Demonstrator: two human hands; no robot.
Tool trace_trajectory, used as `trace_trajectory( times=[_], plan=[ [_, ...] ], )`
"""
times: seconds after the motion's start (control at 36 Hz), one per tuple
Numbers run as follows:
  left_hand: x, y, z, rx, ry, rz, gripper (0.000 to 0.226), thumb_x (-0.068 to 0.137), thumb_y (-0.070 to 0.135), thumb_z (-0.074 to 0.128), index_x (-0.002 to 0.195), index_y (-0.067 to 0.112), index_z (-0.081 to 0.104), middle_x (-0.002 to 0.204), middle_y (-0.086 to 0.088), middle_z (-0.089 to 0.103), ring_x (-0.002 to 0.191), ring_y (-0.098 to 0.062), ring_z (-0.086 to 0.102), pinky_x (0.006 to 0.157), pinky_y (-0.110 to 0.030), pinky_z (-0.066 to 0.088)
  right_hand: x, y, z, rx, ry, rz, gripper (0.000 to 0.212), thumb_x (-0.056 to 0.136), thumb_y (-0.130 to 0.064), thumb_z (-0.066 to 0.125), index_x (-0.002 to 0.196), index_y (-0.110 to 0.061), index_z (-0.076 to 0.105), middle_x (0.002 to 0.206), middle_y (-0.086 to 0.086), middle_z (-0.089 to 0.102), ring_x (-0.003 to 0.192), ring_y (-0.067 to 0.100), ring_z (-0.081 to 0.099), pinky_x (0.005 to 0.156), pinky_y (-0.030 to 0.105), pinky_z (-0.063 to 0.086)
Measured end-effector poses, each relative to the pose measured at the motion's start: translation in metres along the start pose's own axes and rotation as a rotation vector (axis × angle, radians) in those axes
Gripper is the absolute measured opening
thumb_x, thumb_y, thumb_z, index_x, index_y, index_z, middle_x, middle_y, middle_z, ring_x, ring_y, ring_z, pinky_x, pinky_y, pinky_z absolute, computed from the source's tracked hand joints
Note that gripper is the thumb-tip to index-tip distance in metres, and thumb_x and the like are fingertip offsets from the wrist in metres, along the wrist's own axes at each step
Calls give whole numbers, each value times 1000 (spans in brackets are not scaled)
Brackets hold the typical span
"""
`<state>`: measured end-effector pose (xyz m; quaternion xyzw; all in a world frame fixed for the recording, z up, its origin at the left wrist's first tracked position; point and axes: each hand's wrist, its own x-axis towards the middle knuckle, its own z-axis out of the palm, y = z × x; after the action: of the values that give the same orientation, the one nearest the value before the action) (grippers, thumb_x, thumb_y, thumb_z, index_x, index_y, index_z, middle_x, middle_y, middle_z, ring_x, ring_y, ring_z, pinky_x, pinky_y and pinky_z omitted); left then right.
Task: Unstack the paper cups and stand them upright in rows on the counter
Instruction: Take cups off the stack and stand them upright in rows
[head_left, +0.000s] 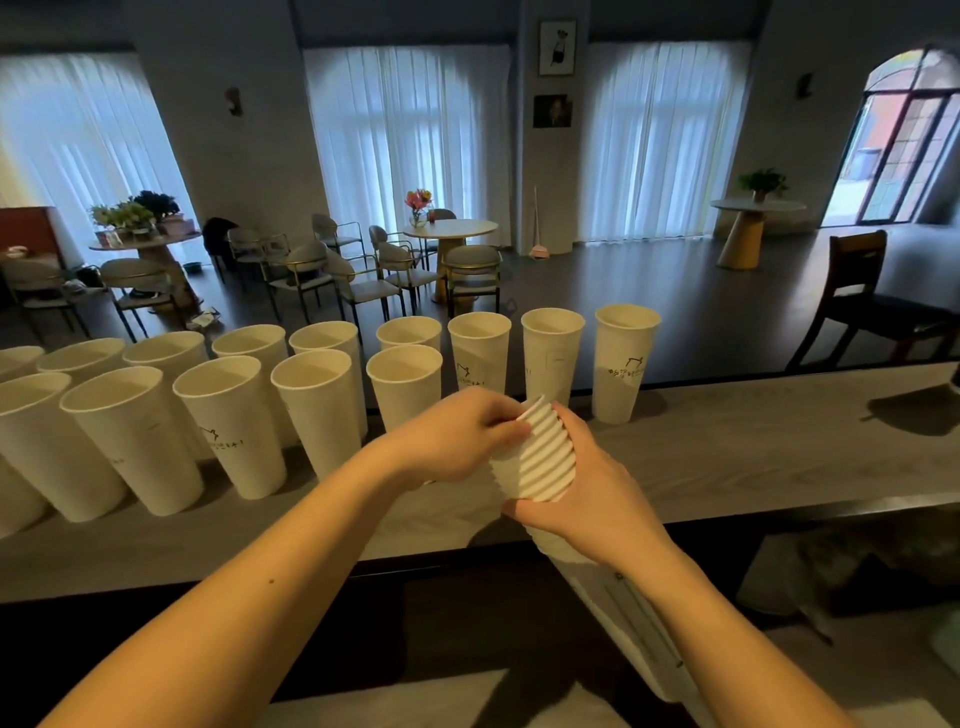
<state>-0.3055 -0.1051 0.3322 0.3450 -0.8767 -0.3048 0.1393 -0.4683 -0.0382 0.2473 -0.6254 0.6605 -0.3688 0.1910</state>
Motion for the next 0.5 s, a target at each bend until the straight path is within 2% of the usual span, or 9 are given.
trace_trajectory(
  times=[0.11,0.19,0.28,0.36,0.42,0.5],
  plan=[
    [-1,1,5,-137,63,-27,12,94,26,61,91,28,72,78,13,68,71,1,58,72,-24,44,-6,-1,-4,-37,5,-13,111,65,-54,82,148,-57,9,126,-14,56,109,10,57,86,39,56],
    [0,7,4,-165,126,-52,10,85,24,72,86,34,68,81,13,70,77,0,62,73,-25,48,-12,0,-9,-70,40,-18,114,64,-58,82,150,-54,6,130,-12,55,113,12,56,88,39,54],
    [2,18,-4,-36,240,-3,12,85,26,71,94,32,65,86,11,67,78,-1,61,71,-22,48,-16,5,-17,-80,73,-9,115,64,-57,83,150,-52,8,129,-14,53,115,10,53,89,40,52],
    [3,28,-26,93,508,79,8,91,28,64,97,28,59,79,16,56,72,1,55,61,-15,40,-15,14,-26,-96,104,66,113,62,-59,82,150,-52,11,127,-10,55,114,16,56,90,46,53],
    [9,29,-34,208,628,109,8,92,28,63,97,25,57,81,14,55,72,-1,53,61,-18,40,-14,22,-29,-105,106,126,112,58,-64,79,148,-52,13,122,-6,57,111,20,58,88,50,55],
    [26,22,-24,394,584,97,5,93,20,60,98,19,60,89,4,59,79,-15,59,65,-31,50,-13,32,-31,-90,90,171,113,52,-70,76,146,-54,15,118,-8,58,108,18,60,87,49,56]
  ],
)
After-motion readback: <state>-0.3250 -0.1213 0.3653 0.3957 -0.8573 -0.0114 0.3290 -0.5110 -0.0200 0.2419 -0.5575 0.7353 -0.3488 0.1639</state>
